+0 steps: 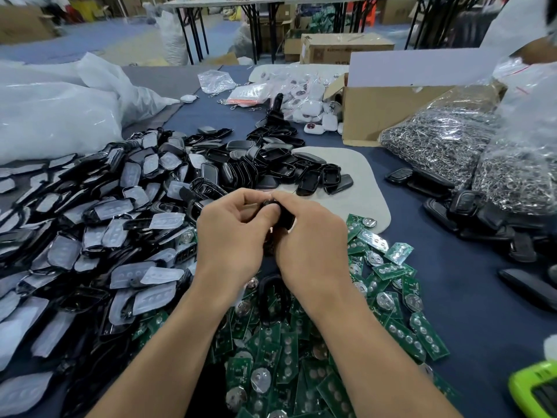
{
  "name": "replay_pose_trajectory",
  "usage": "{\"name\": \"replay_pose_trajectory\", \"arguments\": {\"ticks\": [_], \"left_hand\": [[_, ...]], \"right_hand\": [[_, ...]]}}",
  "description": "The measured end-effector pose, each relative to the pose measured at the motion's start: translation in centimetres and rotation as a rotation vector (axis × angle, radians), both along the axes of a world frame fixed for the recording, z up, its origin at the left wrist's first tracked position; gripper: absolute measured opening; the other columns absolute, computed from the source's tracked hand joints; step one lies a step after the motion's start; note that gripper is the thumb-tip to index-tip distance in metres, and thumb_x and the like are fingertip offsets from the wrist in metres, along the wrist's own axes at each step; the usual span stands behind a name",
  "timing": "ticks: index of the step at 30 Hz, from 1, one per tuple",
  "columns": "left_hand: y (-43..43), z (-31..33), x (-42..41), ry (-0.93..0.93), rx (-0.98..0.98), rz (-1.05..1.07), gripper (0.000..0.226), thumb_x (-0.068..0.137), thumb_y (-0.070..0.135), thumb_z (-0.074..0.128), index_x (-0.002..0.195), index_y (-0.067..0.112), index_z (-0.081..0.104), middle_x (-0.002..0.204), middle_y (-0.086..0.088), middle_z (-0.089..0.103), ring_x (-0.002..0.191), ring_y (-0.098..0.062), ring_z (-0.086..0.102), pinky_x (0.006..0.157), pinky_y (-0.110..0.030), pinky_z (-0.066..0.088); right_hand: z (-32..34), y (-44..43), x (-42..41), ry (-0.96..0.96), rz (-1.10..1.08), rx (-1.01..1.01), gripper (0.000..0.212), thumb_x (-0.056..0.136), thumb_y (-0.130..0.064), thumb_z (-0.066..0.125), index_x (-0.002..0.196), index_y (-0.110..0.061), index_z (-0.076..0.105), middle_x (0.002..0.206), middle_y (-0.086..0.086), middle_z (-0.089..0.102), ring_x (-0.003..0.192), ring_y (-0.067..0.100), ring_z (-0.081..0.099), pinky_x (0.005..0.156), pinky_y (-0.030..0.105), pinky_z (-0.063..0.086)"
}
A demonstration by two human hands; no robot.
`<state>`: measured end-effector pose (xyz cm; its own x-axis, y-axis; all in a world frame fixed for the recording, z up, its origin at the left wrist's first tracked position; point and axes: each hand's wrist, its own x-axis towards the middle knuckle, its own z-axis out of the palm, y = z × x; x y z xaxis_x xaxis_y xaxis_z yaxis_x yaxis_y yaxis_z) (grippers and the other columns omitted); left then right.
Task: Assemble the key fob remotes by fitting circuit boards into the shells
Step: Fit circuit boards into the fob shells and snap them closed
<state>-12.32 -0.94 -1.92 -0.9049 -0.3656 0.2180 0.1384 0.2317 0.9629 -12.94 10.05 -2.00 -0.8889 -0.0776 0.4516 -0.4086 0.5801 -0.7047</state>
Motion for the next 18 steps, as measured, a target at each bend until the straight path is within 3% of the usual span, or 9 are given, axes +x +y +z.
{"name": "replay_pose_trajectory", "arguments": {"ticks": [3, 5, 9, 13, 15, 18], "left_hand": [[-0.2, 0.4, -0.1, 0.045, 0.111, -0.013, 0.043, 0.092, -0.002, 0.073, 0.074, 0.036, 0.081, 0.073, 0.007, 0.079, 0.070, -0.008, 0.076, 0.065, -0.019, 0.060], [-0.6, 0.5, -0.2, 0.056, 0.211, -0.043, 0.045, 0.094, -0.005, 0.070, 0.074, 0.033, 0.082, 0.075, 0.003, 0.078, 0.075, -0.011, 0.077, 0.069, -0.022, 0.062], [-1.3, 0.3, -0.4, 0.074, 0.273, -0.140, 0.033, 0.095, -0.002, 0.069, 0.084, 0.025, 0.084, 0.092, -0.006, 0.081, 0.090, -0.024, 0.078, 0.079, -0.028, 0.063], [-1.7, 0.3, -0.4, 0.081, 0.153, -0.159, 0.027, 0.092, 0.000, 0.075, 0.092, 0.026, 0.084, 0.088, -0.007, 0.079, 0.081, -0.015, 0.071, 0.079, -0.026, 0.061], [-1.9, 0.3, -0.4, 0.086, 0.135, -0.157, 0.027, 0.089, -0.003, 0.077, 0.092, 0.023, 0.083, 0.090, -0.004, 0.081, 0.080, -0.013, 0.072, 0.078, -0.024, 0.059], [-1.9, 0.4, -0.4, 0.101, 0.133, -0.151, 0.031, 0.086, -0.009, 0.076, 0.090, 0.020, 0.082, 0.091, -0.004, 0.082, 0.081, -0.016, 0.075, 0.079, -0.026, 0.061]], "right_hand": [[-0.1, 0.5, -0.5, -0.052, 0.026, -0.111, 0.049, 0.080, -0.010, 0.074, 0.124, -0.031, 0.074, 0.114, -0.010, 0.077, 0.106, 0.010, 0.070, 0.095, 0.030, 0.057], [0.1, 1.2, -1.1, -0.169, 0.078, -0.244, 0.041, 0.080, -0.015, 0.075, 0.115, -0.035, 0.078, 0.106, -0.018, 0.078, 0.099, 0.000, 0.072, 0.092, 0.026, 0.058], [0.6, 2.1, -1.8, -0.280, 0.142, -0.434, 0.031, 0.084, -0.015, 0.073, 0.095, -0.043, 0.082, 0.084, -0.012, 0.080, 0.083, 0.017, 0.075, 0.082, 0.049, 0.062], [0.6, 2.2, -1.6, -0.230, 0.138, -0.466, 0.036, 0.083, -0.009, 0.078, 0.089, -0.045, 0.081, 0.083, -0.016, 0.079, 0.083, 0.014, 0.076, 0.082, 0.048, 0.062], [0.5, 2.2, -1.7, -0.230, 0.136, -0.467, 0.038, 0.082, -0.007, 0.079, 0.088, -0.045, 0.081, 0.082, -0.016, 0.079, 0.082, 0.013, 0.077, 0.081, 0.044, 0.063], [0.3, 2.4, -1.7, -0.209, 0.150, -0.429, 0.036, 0.081, -0.007, 0.081, 0.089, -0.042, 0.081, 0.082, -0.022, 0.078, 0.081, 0.002, 0.075, 0.078, 0.026, 0.062]]}}
